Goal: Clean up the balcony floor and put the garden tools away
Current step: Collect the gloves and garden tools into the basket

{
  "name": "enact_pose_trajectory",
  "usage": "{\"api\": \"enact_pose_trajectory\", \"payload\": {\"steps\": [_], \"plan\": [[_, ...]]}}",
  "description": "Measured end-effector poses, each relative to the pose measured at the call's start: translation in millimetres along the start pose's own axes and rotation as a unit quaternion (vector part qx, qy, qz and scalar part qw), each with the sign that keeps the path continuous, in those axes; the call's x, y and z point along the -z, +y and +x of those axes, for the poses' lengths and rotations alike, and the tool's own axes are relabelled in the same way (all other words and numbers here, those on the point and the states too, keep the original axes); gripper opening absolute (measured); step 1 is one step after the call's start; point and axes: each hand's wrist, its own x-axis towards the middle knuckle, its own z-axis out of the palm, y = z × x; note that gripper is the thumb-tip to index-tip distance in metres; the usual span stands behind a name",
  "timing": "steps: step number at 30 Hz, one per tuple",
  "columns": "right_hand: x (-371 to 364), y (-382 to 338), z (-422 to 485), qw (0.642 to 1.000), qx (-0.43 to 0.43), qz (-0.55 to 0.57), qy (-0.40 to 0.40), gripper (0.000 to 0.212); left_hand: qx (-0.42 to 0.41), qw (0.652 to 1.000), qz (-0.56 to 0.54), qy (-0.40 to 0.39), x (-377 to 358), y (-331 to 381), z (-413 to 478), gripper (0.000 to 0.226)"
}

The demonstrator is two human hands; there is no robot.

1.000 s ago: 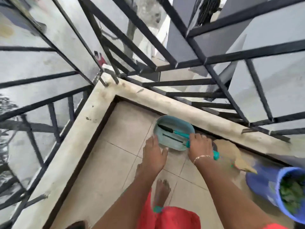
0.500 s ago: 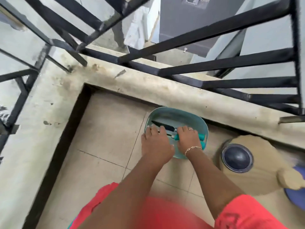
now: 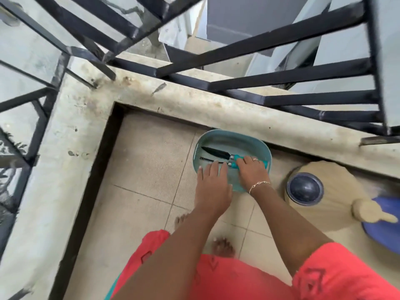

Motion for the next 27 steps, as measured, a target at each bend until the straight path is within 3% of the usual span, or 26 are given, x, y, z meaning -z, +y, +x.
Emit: {"api": "enact_pose_trajectory", "payload": {"steps": [4, 8, 14, 17, 19, 24, 27], "plan": [[78.0, -15.8, -65.9, 0.999, 0.034, -0.031, -0.013, 0.039, -0.05, 0.998, -0.003, 0.037, 33.2, -9.9, -62.7, 0.059], [164.7, -29.4, -137.4, 1.0, 0.002, -0.02, 0.014, 0.039, -0.122, 0.99, 0.053, 0.05, 105.0, -19.6, -128.3, 0.061], [286.7, -39.0, -275.5, 0.991, -0.116, 0.003, 0.07, 0.048, -0.284, 0.941, 0.168, 0.068, 199.9, -12.9, -212.6, 0.042], [325.8, -48.2, -337.6, 0.972, -0.212, -0.003, 0.102, 0.045, -0.37, 0.897, 0.227, 0.082, 229.7, 4.4, -232.6, 0.035], [342.1, -61.5, -374.1, 0.946, -0.296, 0.017, 0.129, 0.045, -0.427, 0.861, 0.266, 0.076, 243.4, 20.8, -242.0, 0.029], [355.2, -113.8, -475.7, 0.835, -0.503, 0.093, 0.203, 0.044, -0.531, 0.779, 0.332, 0.023, 258.5, 77.4, -264.8, 0.054], [336.6, -155.7, -539.4, 0.767, -0.598, 0.124, 0.197, 0.044, -0.588, 0.715, 0.378, 0.003, 251.2, 114.9, -290.9, 0.06]]}}
